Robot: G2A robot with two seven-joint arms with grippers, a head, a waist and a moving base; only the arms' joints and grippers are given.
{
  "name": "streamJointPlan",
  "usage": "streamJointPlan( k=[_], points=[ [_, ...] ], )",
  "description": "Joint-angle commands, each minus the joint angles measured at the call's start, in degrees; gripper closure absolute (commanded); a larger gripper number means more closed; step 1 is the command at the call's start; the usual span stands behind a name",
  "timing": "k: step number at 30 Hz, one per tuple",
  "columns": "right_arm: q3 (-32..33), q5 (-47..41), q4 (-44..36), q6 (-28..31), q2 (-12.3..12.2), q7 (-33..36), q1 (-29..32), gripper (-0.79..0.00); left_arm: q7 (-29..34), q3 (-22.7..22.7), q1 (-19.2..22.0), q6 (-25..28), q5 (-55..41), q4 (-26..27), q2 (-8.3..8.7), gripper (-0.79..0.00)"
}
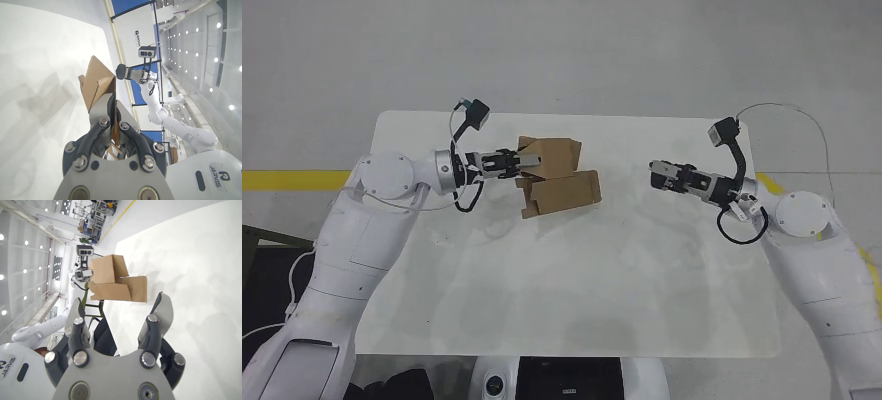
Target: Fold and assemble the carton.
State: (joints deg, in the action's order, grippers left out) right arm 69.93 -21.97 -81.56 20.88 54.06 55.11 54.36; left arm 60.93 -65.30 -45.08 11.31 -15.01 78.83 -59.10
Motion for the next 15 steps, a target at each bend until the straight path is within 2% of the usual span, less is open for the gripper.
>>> streamJointPlan(
  k=[1,6,15],
  points=[
    [-0.63,-2.25,-1.28,1.14,0.22,1.74,0.05,-0.619,0.56,0.00,-0.30,0.80,-0.15,0.42,0.03,0.000],
    [-5.93,-5.88,-1.37,4.18,1.76,4.08,-2.14,-0.603,2.68,0.39,-0.74,3.35,-1.42,1.89,-0.01,0.000],
    [-13.08,-10.01,4.33,8.49,4.49,7.55,-7.42,-0.597,8.90,1.08,-0.52,7.50,-4.83,2.26,-0.01,0.000]
  ],
)
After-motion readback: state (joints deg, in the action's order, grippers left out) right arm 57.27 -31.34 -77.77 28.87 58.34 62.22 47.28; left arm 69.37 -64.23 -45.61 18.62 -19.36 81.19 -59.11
